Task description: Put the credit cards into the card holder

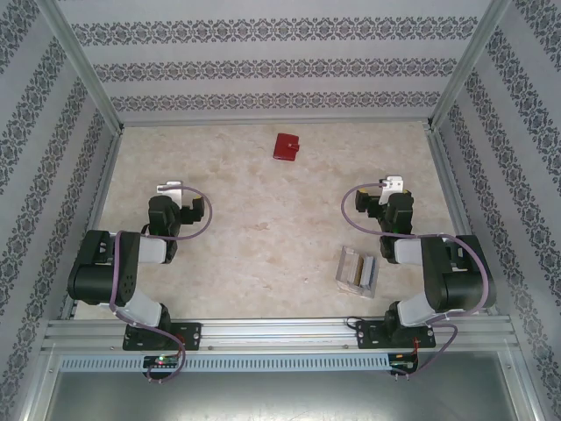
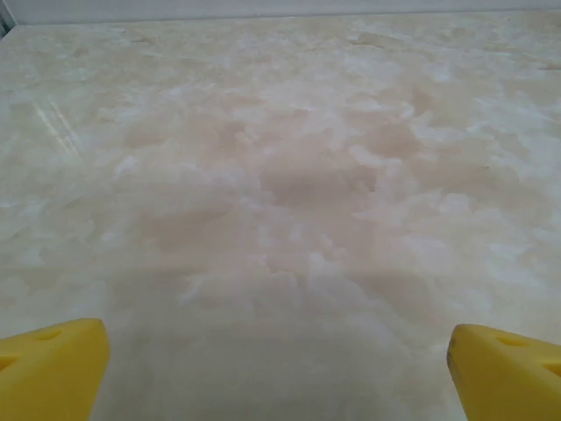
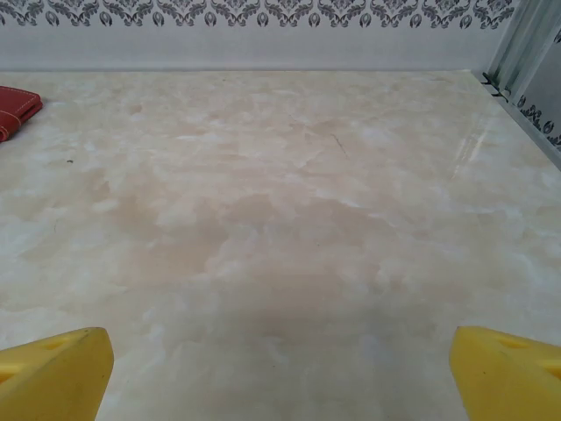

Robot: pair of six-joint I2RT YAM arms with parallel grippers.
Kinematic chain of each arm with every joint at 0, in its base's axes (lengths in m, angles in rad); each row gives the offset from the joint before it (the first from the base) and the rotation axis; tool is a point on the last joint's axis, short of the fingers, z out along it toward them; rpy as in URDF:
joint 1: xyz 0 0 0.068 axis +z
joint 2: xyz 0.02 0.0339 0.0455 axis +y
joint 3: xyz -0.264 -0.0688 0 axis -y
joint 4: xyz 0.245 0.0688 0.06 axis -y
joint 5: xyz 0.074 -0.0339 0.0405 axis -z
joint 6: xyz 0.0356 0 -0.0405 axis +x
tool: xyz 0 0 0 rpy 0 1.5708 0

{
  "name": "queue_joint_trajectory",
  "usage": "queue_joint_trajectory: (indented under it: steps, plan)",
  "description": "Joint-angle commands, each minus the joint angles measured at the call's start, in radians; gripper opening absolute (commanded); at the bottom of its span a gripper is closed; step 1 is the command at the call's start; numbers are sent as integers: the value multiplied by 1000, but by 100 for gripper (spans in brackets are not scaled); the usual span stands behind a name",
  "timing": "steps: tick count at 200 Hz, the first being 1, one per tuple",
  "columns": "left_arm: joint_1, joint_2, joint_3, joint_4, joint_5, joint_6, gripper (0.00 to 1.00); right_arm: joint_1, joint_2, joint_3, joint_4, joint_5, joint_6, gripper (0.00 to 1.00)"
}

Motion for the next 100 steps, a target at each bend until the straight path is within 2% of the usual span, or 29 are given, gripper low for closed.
queue_joint_trajectory:
  steps: [1, 64, 100]
  plan:
    - [-6, -4, 14, 0, 15, 12, 100, 11, 5, 9, 24, -8, -1, 98]
    - [-6, -4, 16, 0, 15, 12, 100, 34, -2, -2, 37, 10, -23, 98]
    - [-6, -4, 15, -1, 15, 11, 100, 8, 2, 15, 14, -24, -2, 98]
